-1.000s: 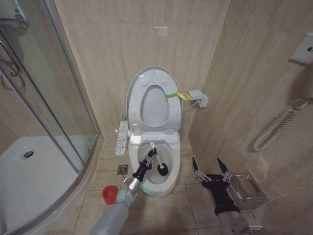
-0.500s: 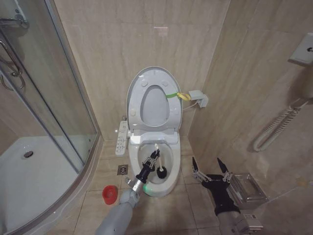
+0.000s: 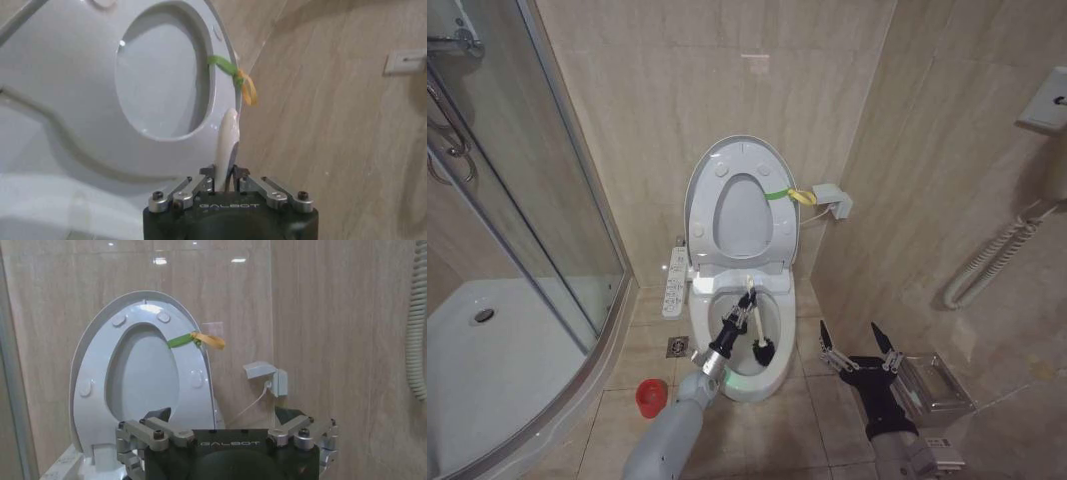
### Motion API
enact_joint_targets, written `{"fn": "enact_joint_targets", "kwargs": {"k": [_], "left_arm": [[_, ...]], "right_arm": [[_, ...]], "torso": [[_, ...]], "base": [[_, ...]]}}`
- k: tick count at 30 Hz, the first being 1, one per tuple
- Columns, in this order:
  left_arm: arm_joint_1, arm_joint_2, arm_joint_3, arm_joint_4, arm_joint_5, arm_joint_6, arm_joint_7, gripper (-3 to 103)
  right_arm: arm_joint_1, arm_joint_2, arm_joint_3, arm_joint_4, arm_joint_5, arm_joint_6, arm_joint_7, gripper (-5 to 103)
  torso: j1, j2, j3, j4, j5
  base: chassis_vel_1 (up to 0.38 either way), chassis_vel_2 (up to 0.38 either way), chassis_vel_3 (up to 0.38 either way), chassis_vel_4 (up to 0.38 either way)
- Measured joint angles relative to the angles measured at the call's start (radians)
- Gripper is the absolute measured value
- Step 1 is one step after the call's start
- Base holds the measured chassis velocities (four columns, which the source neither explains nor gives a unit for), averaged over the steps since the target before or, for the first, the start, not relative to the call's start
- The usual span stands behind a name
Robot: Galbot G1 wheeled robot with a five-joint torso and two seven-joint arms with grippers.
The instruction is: Open the toilet lid, clean the toilet bowl with a toilet brush, close the toilet lid, and flush.
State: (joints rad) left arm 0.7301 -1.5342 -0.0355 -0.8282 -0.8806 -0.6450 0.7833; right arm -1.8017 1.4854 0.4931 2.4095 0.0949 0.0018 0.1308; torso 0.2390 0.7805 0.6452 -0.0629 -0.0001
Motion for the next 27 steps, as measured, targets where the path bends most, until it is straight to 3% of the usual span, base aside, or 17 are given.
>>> {"fn": "enact_joint_targets", "kwargs": {"k": [8,19,27], "left_arm": [[-0.035,-0.005,-0.024,0.134,0.048,-0.031,0.040,17],[-0.028,0.034,-0.008,-0.003,0.013,0.009,-0.004,17],[0.007,0.023,-0.010,0.012,0.015,0.009,0.008,17]], "right_arm": [[0.000,0.000,0.000,0.000,0.000,0.000,0.000,100],[0.000,0.000,0.000,0.000,0.000,0.000,0.000,100],[0.000,0.000,0.000,0.000,0.000,0.000,0.000,100]], "torso": [[0.000,0.000,0.000,0.0000,0.0002],[0.000,0.000,0.000,-0.0003,0.0000],[0.000,0.000,0.000,0.0001,0.0000]], "base": [[0.000,0.000,0.000,0.000],[0.000,0.000,0.000,0.000],[0.000,0.000,0.000,0.000]]}}
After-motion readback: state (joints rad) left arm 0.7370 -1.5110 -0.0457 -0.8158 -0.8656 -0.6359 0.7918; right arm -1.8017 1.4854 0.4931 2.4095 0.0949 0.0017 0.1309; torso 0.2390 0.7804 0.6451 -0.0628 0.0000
